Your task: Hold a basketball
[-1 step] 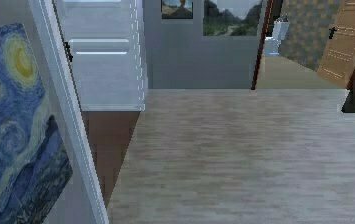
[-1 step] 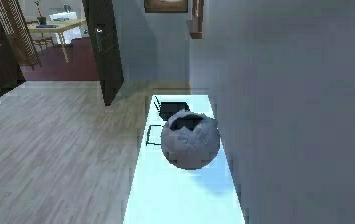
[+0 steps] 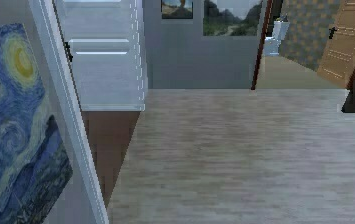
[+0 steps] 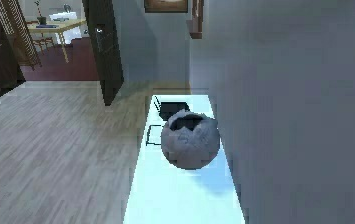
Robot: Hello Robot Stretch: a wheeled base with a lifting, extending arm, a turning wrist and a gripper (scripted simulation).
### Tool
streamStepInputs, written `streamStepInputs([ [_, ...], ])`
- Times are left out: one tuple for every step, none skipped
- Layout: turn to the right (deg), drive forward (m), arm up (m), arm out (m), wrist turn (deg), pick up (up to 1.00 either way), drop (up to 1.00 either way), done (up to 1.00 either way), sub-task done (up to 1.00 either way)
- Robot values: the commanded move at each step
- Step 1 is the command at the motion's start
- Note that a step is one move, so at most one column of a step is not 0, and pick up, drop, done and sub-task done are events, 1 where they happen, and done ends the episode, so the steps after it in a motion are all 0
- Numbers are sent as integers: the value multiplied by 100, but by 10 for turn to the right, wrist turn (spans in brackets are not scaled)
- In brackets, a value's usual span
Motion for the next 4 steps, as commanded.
streamStepInputs([
  [0, 0, 38, 0, 0, 0, 0, 0, 0],
  [0, 0, 0, 24, 0, 0, 0, 0, 0],
  [0, 0, 0, 0, 450, 0, 0, 0, 0],
  [0, 0, 0, 0, 450, 0, 0, 0, 0],
])
